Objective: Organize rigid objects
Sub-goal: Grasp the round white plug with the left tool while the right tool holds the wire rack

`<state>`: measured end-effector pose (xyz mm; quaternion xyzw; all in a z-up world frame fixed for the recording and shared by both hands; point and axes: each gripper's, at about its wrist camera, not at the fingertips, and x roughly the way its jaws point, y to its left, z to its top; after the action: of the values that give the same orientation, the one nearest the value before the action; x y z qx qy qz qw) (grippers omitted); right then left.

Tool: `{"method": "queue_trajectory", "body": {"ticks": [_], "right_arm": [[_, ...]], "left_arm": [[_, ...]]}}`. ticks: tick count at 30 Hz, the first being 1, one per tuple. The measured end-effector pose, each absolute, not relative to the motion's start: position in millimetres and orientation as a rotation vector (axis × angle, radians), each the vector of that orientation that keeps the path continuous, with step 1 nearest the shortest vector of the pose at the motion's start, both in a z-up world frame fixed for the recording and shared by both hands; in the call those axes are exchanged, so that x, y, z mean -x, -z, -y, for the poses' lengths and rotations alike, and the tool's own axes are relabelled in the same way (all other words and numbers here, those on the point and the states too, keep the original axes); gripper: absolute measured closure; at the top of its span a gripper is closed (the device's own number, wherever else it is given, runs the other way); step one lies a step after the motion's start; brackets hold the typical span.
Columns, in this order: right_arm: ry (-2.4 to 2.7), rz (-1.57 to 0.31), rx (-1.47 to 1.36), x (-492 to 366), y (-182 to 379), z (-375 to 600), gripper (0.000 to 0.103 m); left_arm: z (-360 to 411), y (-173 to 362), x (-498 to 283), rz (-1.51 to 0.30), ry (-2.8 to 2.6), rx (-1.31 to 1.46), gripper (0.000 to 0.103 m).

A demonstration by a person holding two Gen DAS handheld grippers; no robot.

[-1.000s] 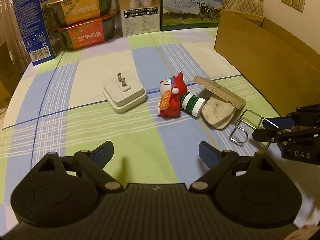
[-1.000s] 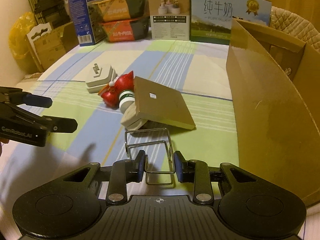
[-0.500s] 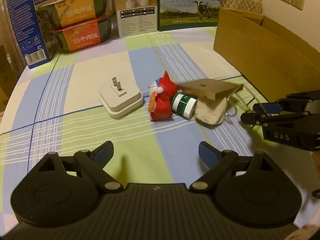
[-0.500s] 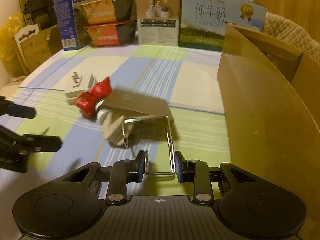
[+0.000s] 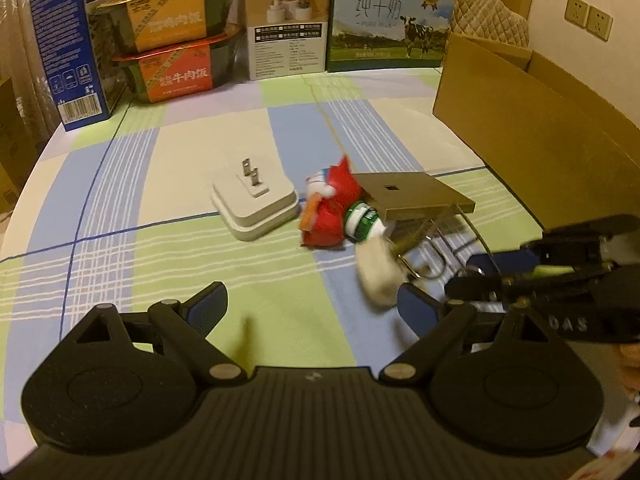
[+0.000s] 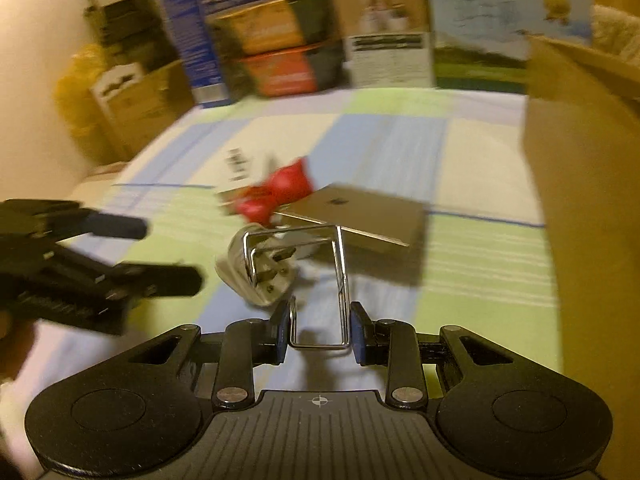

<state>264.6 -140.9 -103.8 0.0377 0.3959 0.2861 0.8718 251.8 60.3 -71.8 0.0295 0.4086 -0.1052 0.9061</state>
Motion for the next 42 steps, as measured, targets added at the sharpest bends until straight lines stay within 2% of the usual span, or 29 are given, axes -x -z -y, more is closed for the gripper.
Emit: {"method": "queue_trajectory", "body": {"ticks": [7,15,21,28,40,42], "right_arm": [[-0.477,-0.855,-0.101,-258.6,102.9,158.4,0.076],[-0.579,-0.839,-0.198,-257.4,94.4,159.0,0.076],[-0.500,-0.838,-0.177,-250.8,90.9,163.9,0.076],[-0.366,-0.848,-0.045,-242.0,96.7,171.5,0.076],[-0.283,-0.819,-0.029,-243.5,107.2,174.5,0.076],[-0.286,-0.828,-0.031,-244.4,108.9,174.6,0.076]], "left_arm": [[-51.1,74.8,-249.3,-0.837,0.300,-0.097,0.017],[-43.2,75.6,-243.7,-0.820,0.307,-0.150,0.017],[-42.9,77.2,-246.0,-0.815,0.307,-0.147,0.017],[-26.7,75.9,-257.1,-0.799,0.323,-0.084,0.024],[2.0,82.2,-283.4,-0.808,0.271,0.060,0.047],[7.0,85.8,-287.0,-0.816,0.247,0.043,0.059]]}}
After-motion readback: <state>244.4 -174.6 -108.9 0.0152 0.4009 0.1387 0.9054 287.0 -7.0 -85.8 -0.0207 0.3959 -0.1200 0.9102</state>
